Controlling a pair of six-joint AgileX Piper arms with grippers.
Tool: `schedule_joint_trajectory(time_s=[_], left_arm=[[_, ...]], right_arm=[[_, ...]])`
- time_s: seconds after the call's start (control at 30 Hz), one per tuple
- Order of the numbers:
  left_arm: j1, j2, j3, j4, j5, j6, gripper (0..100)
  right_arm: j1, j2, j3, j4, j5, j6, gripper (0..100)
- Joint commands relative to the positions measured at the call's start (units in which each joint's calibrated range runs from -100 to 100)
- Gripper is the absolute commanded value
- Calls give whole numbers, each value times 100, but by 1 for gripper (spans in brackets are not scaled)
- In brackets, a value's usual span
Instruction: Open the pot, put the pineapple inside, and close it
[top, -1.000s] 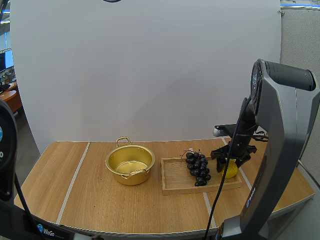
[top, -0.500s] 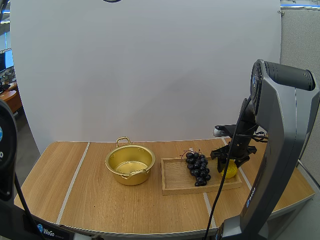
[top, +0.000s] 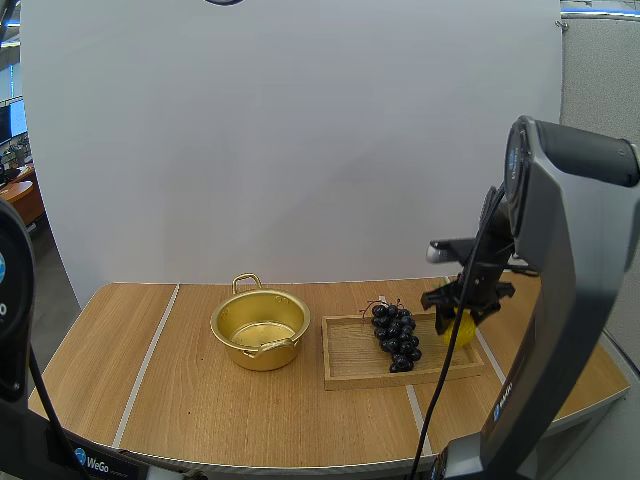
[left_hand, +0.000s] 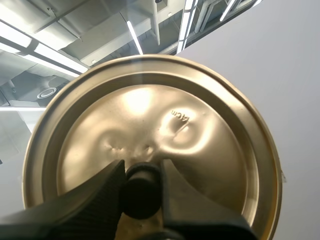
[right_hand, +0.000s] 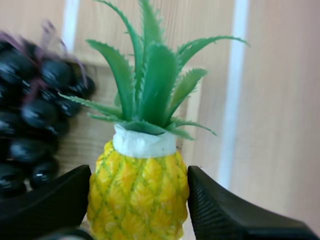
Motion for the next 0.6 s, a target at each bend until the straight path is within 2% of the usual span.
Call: schedule_joint_trajectory(time_s=[0.0,0.1,0.3,0.4,0.57], left_arm=[[-6,-49,-39,58,-220,-29,0],[-6,-49,-39,58,-220,-29,0],[-6,-49,-39,58,-220,-29,0],[-6,-49,-39,58,-220,-29,0],[-6,-49,-39,58,-220,-29,0]], right_arm=[[8,-578,-206,54,341,-15,0],[10,-1007,-505,171,878,-32,0],[57,-1524,-1096,918,1921,-361,0],[258,-1567,-1328,949,2290,-361,0],[796,-1567,-1484,949,2408,-207,0]])
